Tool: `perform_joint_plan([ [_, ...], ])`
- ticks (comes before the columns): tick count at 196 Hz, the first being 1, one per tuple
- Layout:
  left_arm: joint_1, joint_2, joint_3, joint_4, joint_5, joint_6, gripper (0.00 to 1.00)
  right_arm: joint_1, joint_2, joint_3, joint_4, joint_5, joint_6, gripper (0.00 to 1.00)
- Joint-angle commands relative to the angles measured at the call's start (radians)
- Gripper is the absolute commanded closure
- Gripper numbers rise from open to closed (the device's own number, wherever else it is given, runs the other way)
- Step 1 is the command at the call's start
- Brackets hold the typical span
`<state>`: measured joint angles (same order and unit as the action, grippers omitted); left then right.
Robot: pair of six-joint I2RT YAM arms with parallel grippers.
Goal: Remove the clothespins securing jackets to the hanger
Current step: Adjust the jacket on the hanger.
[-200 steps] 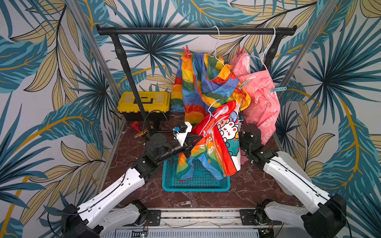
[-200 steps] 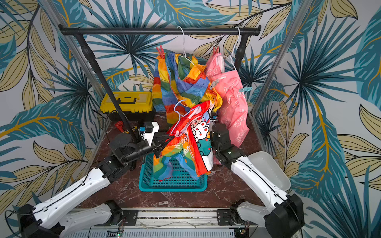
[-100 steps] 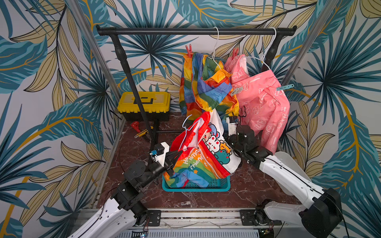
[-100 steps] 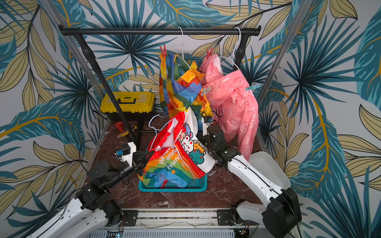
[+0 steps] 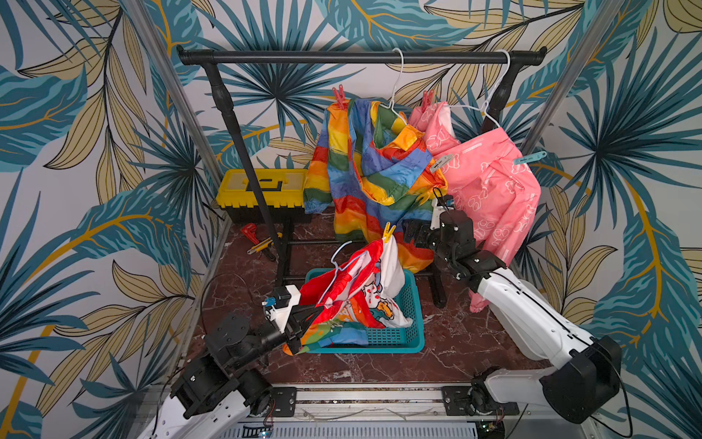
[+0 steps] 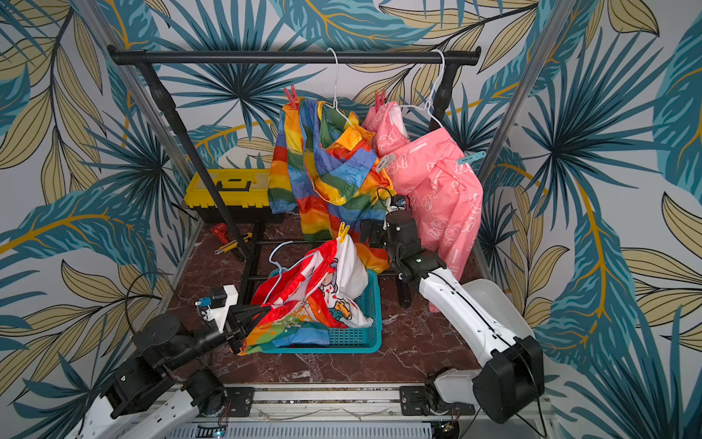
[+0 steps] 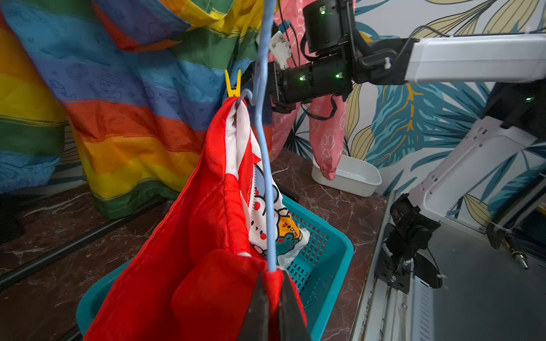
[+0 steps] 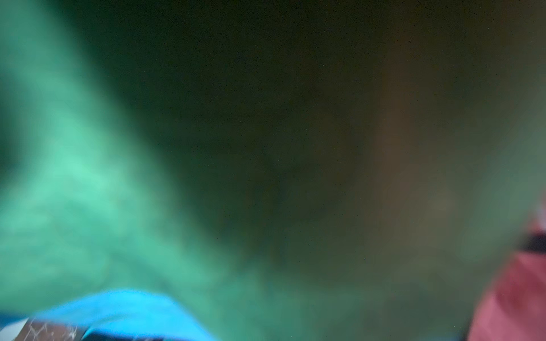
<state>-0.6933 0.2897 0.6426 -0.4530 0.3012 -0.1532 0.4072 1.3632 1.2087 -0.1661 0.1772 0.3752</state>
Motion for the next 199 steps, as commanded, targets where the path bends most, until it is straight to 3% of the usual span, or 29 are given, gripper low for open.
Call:
perform_joint_plan([
  [1, -0.003, -0.038, 0.041, -0.041, 0.079, 0.003, 1.00, -0.022, 0.055, 0.073, 0.002, -0.049, 0.030, 0.01],
  [32, -0.003, 0.024, 0.067, -0.092, 0.014, 0.031, 1.00, -0.022, 0.103, 0.108, 0.011, -0.124, 0.048, 0.02],
  [73, -0.003, 0.209, 0.142, -0.086, 0.009, 0.101, 1.00, -0.024, -0.008, 0.024, -0.042, -0.115, -0.009, 0.02],
  [111, -0.005, 0.343, 0.171, -0.053, 0.031, 0.151, 1.00, -0.027, -0.105, 0.027, -0.318, -0.080, 0.057, 0.08],
  [141, -0.015, 0.409, 0.166, -0.042, 0.015, 0.160, 1.00, -0.031, -0.162, 0.030, -0.425, -0.096, 0.134, 0.13],
  [199, -0.184, 0.442, 0.164, -0.036, -0.192, 0.290, 1.00, -0.031, -0.150, 0.093, -0.520, -0.234, 0.206, 0.21],
])
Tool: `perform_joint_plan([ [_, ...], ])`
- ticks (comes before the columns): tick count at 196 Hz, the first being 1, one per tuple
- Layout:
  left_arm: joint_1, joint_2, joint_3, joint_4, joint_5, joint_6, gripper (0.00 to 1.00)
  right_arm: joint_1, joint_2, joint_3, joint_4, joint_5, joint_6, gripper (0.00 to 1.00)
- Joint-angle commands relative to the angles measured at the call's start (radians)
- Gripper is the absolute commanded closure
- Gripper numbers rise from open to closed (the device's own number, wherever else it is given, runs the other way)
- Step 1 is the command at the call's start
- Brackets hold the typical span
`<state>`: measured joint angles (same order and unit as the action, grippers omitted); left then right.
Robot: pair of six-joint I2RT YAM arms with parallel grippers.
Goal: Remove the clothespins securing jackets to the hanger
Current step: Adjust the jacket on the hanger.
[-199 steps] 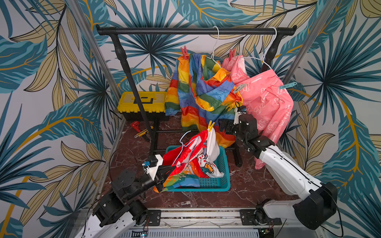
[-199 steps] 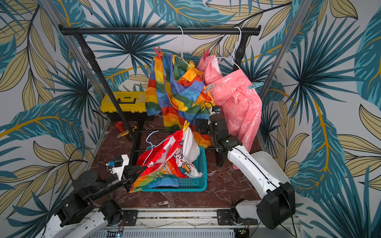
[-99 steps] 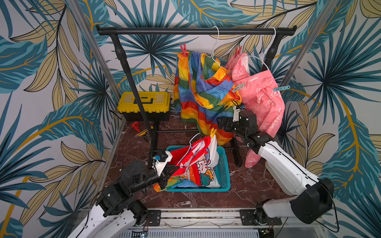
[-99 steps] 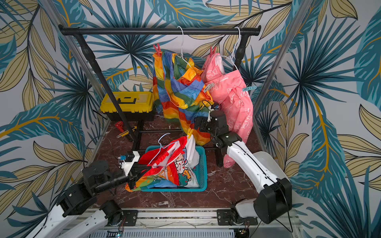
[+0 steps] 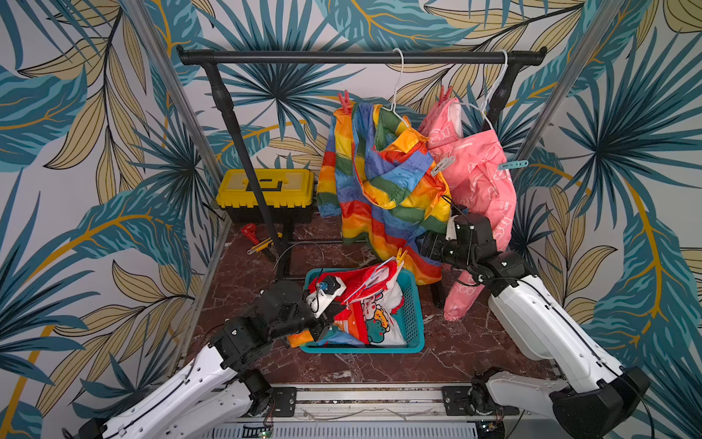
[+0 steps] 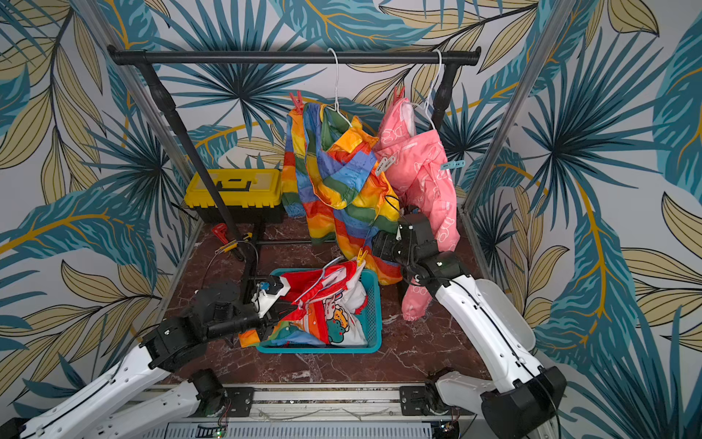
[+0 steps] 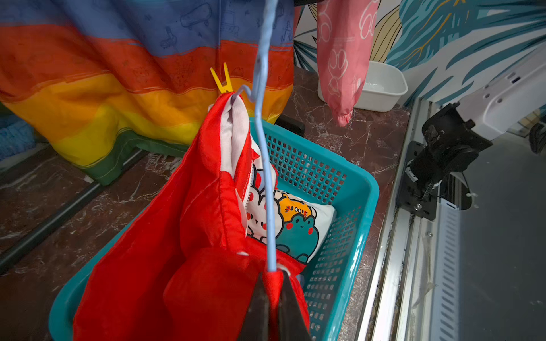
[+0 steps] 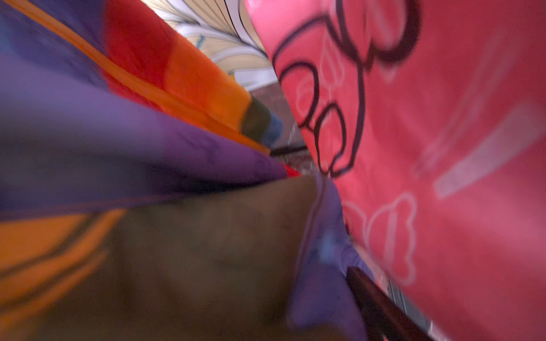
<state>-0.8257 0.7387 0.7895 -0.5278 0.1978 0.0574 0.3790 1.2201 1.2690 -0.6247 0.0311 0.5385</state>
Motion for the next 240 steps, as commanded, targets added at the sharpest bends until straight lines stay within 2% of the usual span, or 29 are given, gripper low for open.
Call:
perform_joint_plan([
  [1, -0.052, -0.008, 0.016, 0.038, -0.086, 0.078, 1.00, -0.002, -0.007, 0.033, -0.060, -0.092, 0.045, 0.21],
  [19, -0.059, -0.037, -0.005, 0.053, -0.018, 0.066, 1.00, -0.002, 0.013, 0.030, -0.040, -0.128, 0.055, 0.23],
  [31, -0.061, -0.061, -0.019, 0.061, 0.021, 0.065, 1.00, -0.003, 0.041, 0.038, -0.048, -0.095, 0.045, 0.27],
  [47, -0.063, -0.083, -0.033, 0.060, 0.051, 0.075, 1.00, -0.005, 0.074, 0.046, -0.020, -0.049, 0.016, 0.27],
  [68, -0.066, -0.093, -0.048, 0.070, 0.148, 0.071, 1.00, -0.019, 0.166, 0.101, -0.010, -0.032, -0.008, 0.26],
  [96, -0.080, -0.046, -0.042, 0.082, 0.184, 0.072, 1.00, -0.061, 0.272, 0.160, 0.010, -0.116, -0.003, 0.19],
  [111, -0.094, 0.007, -0.024, 0.102, 0.126, 0.060, 1.00, -0.066, 0.280, 0.169, -0.004, -0.119, 0.000, 0.17],
  [131, -0.106, 0.089, 0.003, 0.124, 0.050, 0.027, 1.00, -0.066, 0.248, 0.132, -0.020, -0.135, -0.005, 0.11],
  [164, -0.128, 0.145, 0.031, 0.124, 0.033, 0.018, 1.00, -0.066, 0.109, 0.019, -0.082, -0.184, -0.008, 0.08],
  [198, -0.141, 0.155, 0.010, 0.140, -0.021, 0.031, 1.00, -0.067, -0.098, -0.095, -0.192, -0.121, 0.015, 0.07],
  [240, -0.196, 0.189, 0.013, 0.138, -0.099, 0.060, 1.00, -0.066, -0.168, -0.102, -0.331, -0.135, 0.072, 0.22],
])
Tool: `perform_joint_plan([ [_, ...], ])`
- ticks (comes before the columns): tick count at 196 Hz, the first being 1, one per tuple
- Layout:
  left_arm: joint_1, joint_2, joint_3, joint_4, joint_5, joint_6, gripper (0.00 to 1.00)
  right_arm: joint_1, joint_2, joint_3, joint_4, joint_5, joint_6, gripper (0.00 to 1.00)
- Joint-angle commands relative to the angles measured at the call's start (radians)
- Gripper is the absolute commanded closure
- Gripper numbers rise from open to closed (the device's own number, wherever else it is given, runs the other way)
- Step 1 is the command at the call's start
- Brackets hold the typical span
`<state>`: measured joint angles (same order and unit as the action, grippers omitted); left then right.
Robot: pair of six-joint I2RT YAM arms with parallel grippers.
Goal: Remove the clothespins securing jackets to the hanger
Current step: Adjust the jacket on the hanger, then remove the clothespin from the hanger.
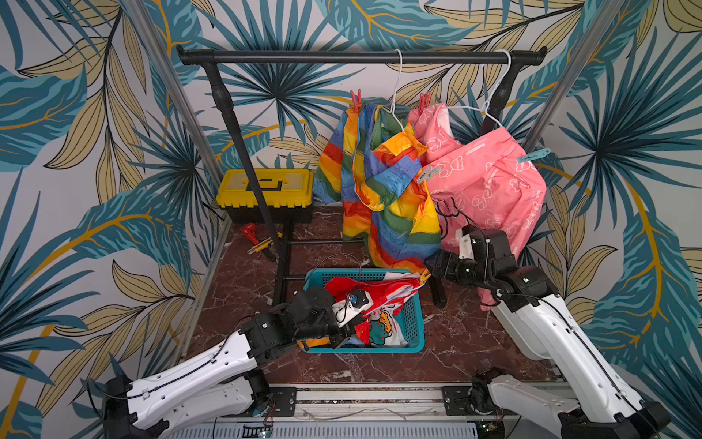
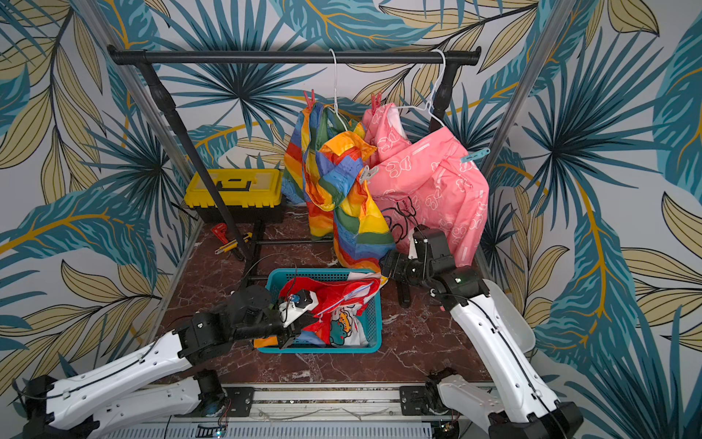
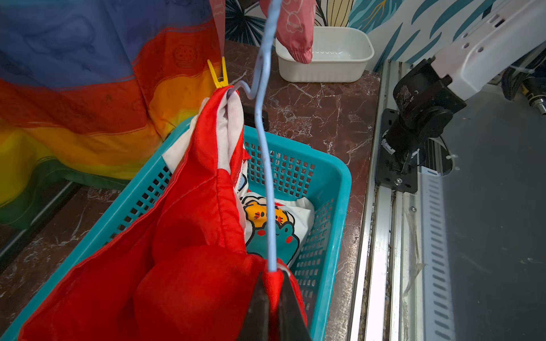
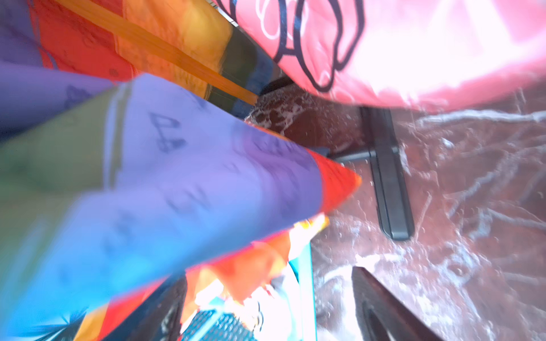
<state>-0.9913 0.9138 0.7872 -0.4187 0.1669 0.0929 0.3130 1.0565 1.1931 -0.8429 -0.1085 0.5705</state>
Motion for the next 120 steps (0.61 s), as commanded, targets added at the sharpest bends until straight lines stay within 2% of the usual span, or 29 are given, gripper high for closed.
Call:
perform_joint_plan([
  [1, -0.032, 0.014, 0.015, 0.029, -0.069, 0.026, 1.00, 0.000, -0.004, -0.027, -0.115, 0.005, 0.041, 0.22],
  [49, -0.138, 0.010, 0.006, 0.029, -0.194, 0.086, 1.00, 0.000, 0.065, -0.033, -0.104, 0.003, 0.078, 0.31],
  [78, -0.206, 0.040, 0.006, 0.029, -0.292, 0.120, 1.00, 0.000, 0.143, -0.003, -0.073, 0.024, 0.089, 0.32],
  [120, -0.216, 0.036, 0.011, 0.033, -0.301, 0.108, 1.00, 0.000, 0.272, 0.057, -0.076, 0.048, 0.093, 0.39],
])
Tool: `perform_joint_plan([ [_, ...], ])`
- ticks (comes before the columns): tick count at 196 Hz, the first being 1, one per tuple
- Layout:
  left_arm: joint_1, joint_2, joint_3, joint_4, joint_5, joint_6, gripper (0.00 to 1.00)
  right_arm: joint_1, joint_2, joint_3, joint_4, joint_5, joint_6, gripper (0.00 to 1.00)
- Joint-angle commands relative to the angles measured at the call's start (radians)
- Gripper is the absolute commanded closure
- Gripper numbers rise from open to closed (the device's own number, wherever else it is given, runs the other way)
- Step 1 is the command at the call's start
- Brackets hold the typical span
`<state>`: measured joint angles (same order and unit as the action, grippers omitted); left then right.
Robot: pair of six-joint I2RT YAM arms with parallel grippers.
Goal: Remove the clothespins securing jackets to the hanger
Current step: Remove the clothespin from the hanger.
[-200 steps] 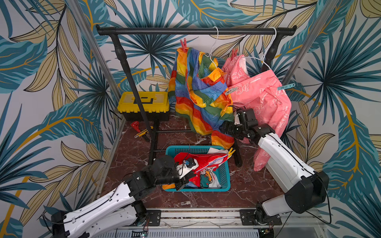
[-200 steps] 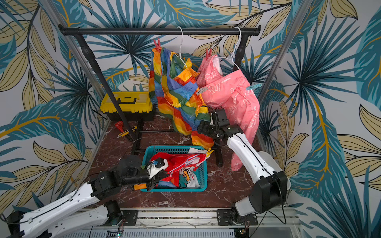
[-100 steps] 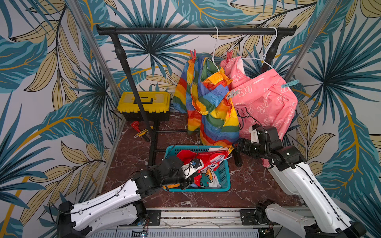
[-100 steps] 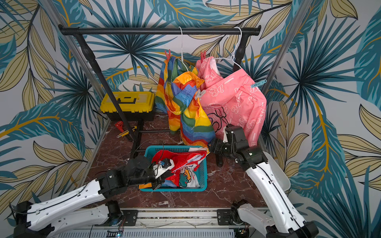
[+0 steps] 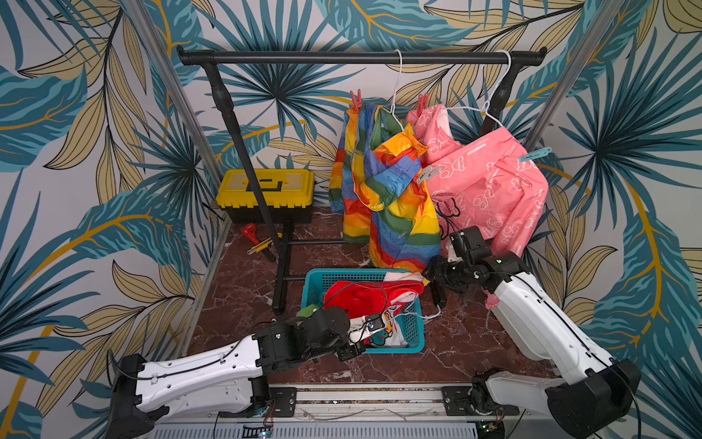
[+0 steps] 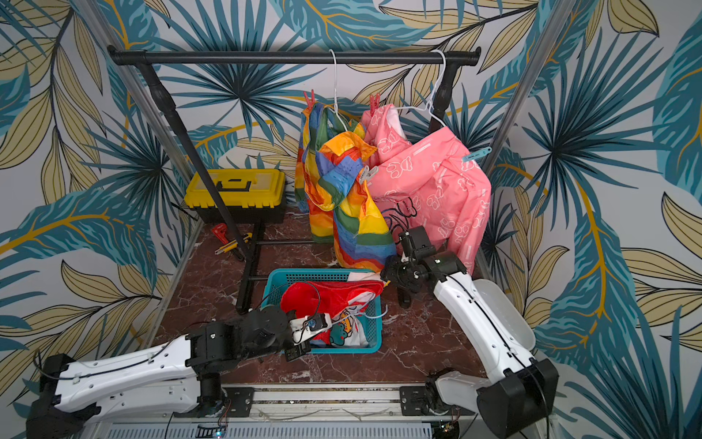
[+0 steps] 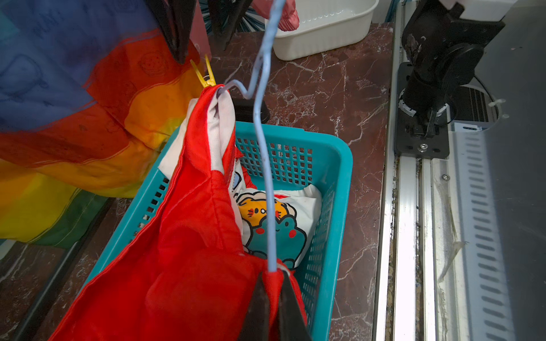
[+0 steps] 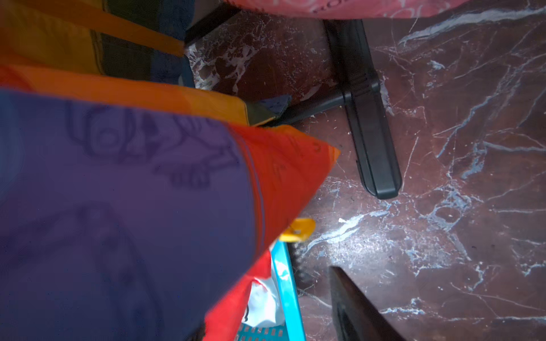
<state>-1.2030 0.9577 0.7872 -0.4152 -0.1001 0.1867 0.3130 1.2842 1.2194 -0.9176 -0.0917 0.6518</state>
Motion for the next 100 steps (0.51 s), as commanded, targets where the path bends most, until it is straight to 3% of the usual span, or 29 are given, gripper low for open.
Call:
perform_joint_plan([
  [1, -0.005, -0.007, 0.010, 0.030, -0.035, 0.014, 1.00, 0.000, 0.045, 0.032, 0.000, 0.031, 0.011, 0.39],
  [100, -0.024, -0.002, -0.013, 0.047, -0.029, 0.020, 1.00, -0.002, 0.090, 0.019, 0.019, 0.142, 0.014, 0.47],
])
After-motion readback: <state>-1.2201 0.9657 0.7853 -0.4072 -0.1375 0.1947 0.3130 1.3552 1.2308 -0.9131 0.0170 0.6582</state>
